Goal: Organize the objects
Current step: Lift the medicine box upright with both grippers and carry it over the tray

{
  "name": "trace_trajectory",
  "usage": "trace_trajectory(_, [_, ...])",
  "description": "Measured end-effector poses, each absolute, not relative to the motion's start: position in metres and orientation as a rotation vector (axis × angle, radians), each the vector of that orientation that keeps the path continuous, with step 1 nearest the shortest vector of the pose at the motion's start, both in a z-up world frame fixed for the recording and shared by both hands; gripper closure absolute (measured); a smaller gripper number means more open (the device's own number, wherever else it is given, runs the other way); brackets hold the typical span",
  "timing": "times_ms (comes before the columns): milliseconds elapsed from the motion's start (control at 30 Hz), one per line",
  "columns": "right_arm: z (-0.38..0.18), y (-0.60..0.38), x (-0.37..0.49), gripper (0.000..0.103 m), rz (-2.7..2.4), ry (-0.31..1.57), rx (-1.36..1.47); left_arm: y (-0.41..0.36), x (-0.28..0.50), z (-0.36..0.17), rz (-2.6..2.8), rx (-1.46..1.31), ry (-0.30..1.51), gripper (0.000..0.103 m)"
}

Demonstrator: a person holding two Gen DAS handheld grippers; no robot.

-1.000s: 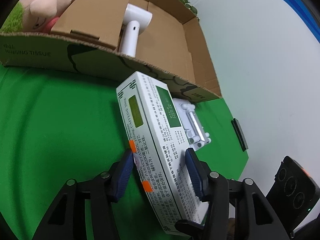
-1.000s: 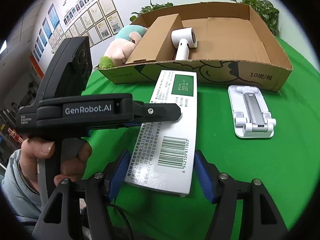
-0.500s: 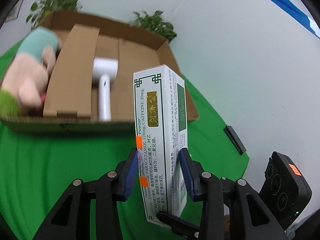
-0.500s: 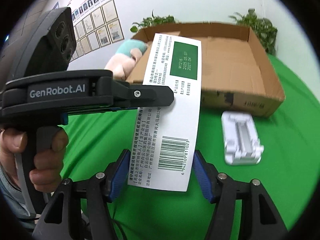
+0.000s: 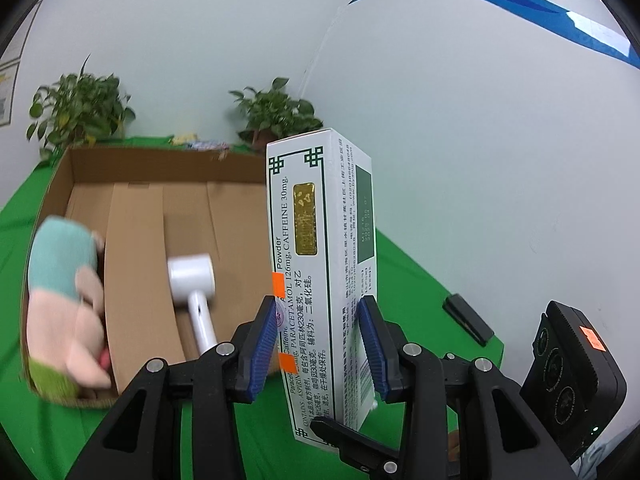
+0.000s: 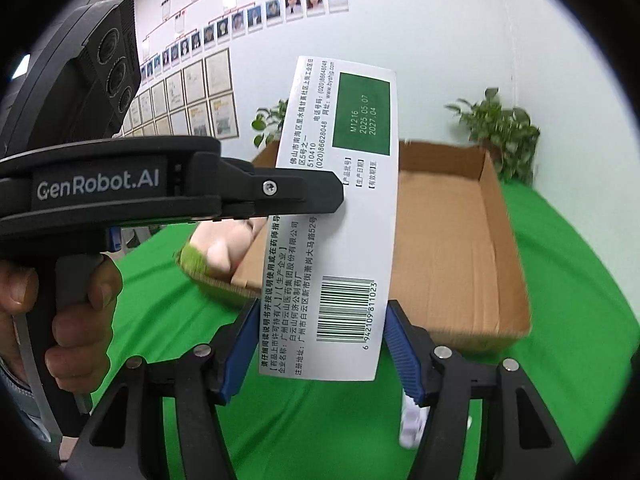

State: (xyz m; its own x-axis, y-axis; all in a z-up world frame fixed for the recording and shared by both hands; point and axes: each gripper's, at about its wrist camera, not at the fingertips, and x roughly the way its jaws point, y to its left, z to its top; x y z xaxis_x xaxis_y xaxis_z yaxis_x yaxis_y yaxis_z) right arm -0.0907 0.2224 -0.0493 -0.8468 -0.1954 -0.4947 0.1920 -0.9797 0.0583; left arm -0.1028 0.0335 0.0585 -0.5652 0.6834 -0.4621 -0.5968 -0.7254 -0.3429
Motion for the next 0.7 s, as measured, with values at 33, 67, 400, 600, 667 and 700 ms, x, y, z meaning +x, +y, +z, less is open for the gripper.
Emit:
trace_trajectory(33, [-0.045, 0.224, -0.095, 0.043, -2.847, -0.012, 0.748, 0.034, -0.106, 0.064, 2.267, -0.747, -0.191, 0.065])
trace_trajectory(67, [-0.041, 0.225, -0.099, 0.043, -2.854, -0.015, 0.734, 0.036, -0.112, 0.069, 2.266, -0.742, -0.187, 0.065])
trace_trajectory(400, [-0.018, 0.238, -0.139, 0.043, -2.854, -0.096, 0.703, 0.051, -0.161, 0.106, 2.266, -0.732, -0.146, 0.065])
trace_trajectory(600, [-0.017, 0.24, -0.159, 0.043, -2.844, -0.093, 0.739, 0.052, -0.189, 0.099, 2.261, -0.77, -0.162, 0.065])
trace_trajectory(667, [-0.021, 0.239, -0.162, 0.043, -2.836, -0.096, 0.763, 0.052, -0.196, 0.09, 2.256, -0.789, -0.162, 0.065])
trace_trajectory(700, [-0.022, 0.24, -0.164, 0.043, -2.831, -0.101, 0.775, 0.054, -0.201, 0.086, 2.252, -0.804, -0.162, 0.065])
